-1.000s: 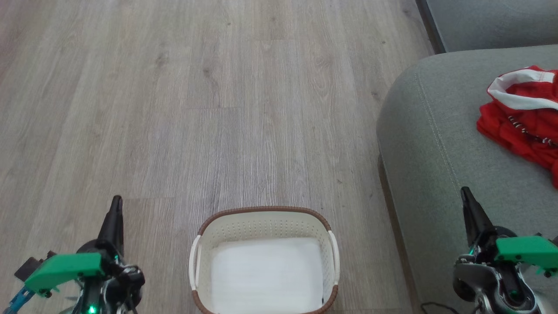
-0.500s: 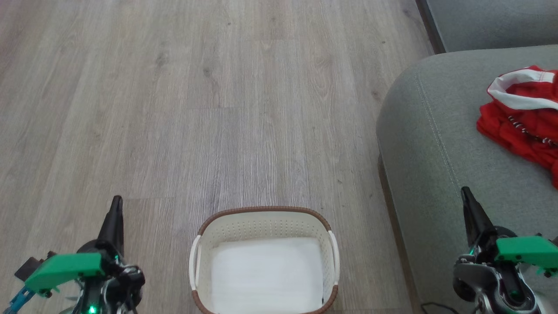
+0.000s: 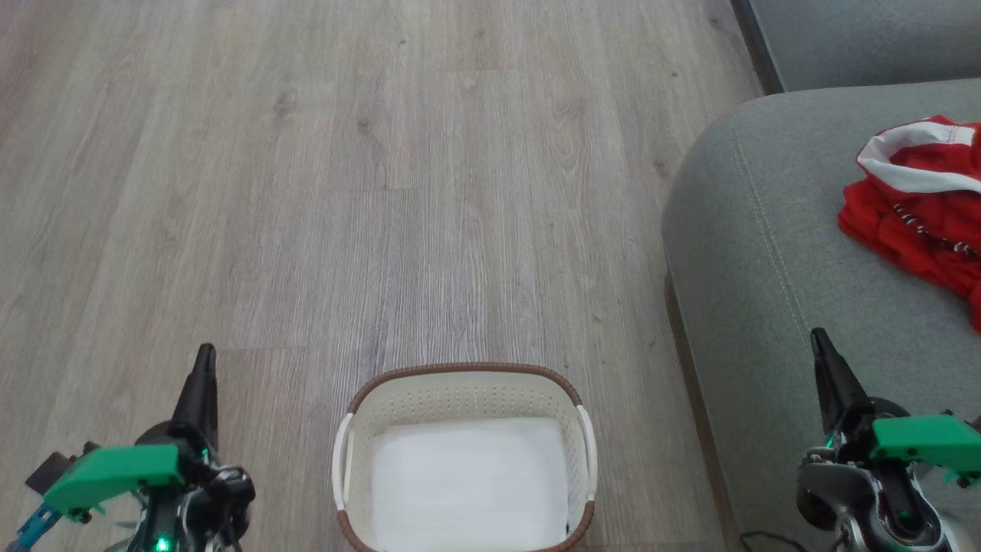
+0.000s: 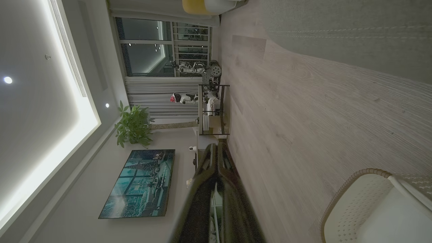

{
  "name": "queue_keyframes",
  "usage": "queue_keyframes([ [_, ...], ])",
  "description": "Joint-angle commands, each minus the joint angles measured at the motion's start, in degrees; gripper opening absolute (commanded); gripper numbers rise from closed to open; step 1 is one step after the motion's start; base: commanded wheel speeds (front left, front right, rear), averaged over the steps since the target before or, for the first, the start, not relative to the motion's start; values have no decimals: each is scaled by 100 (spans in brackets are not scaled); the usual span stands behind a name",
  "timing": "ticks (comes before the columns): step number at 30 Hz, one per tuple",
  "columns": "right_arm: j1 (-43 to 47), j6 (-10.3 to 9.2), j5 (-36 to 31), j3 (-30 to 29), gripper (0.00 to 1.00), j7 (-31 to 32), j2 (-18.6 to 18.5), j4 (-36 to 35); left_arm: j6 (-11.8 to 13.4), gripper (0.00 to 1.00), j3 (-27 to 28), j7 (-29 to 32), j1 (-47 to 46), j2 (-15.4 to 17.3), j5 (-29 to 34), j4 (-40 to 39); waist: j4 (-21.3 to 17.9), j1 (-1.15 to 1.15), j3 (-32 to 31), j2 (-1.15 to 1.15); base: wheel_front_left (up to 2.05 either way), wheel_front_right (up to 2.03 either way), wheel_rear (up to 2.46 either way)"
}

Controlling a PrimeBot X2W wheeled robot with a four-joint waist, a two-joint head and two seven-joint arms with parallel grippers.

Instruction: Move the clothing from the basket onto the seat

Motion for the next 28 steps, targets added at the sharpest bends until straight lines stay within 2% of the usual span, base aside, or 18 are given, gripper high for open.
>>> queue_keyframes([
  [1,-285,-1,-3,100,0,37,24,-186,-37,0,209,44,-276,40,-14,-207,0,0,0,0,0,0,0],
  [28,-286,-1,-16,84,0,49,35,-185,-37,0,209,44,-276,40,-15,-208,0,0,0,0,0,0,0],
])
